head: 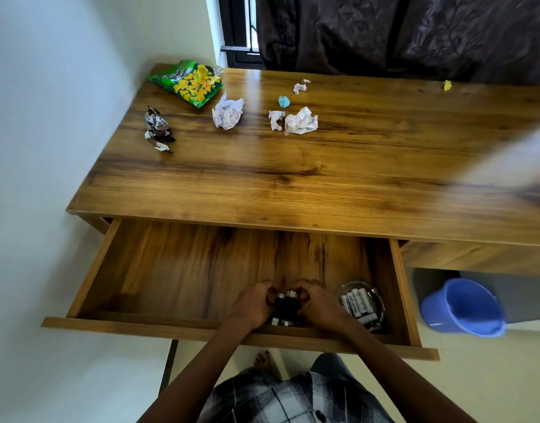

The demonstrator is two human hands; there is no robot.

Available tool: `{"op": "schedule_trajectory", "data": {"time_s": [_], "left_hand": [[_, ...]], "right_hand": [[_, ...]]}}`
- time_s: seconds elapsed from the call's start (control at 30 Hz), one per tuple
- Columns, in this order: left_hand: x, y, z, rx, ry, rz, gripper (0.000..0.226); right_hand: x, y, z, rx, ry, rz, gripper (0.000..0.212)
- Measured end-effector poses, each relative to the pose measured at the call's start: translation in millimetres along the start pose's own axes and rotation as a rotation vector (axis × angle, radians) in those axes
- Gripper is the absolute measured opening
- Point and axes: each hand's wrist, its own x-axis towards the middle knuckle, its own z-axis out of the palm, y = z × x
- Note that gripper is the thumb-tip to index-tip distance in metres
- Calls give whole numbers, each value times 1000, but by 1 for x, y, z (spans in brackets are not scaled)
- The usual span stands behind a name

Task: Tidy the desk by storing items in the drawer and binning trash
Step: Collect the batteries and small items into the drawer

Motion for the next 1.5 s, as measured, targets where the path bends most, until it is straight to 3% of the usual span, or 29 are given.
{"op": "schedule_trajectory", "data": {"time_s": [0.13,0.27,0.37,0.57,0.67,0.97,1.27,1.37,1.5], "left_hand": [[-8,5,-2,122,134,45,36],[-35,7,-12,190,356,232,26],[-59,-1,-13,215,346,315,41],[-67,-7,-18,392,328,378,69],[-61,-8,-22,551,316,481,94],[-34,-2,-37,580,353,574,110],[32,12,-69,632,430,502,114],[50,15,-76,671,446,475,107],[66,14,-66,533,596,504,75]], "right_hand": [[-14,-11,-4,-68,59,-23,40],[-47,-29,-12,-160,78,-157,45],[-68,-27,-14,-220,-50,-172,70],[-76,-13,-23,-358,-41,-94,103],[-66,-9,-25,-712,88,-207,117],[-46,-10,-35,-736,272,-156,130],[3,-6,-40,-659,531,9,124],[18,-4,-40,-671,657,-21,104],[29,5,-45,-704,852,-136,74]]}}
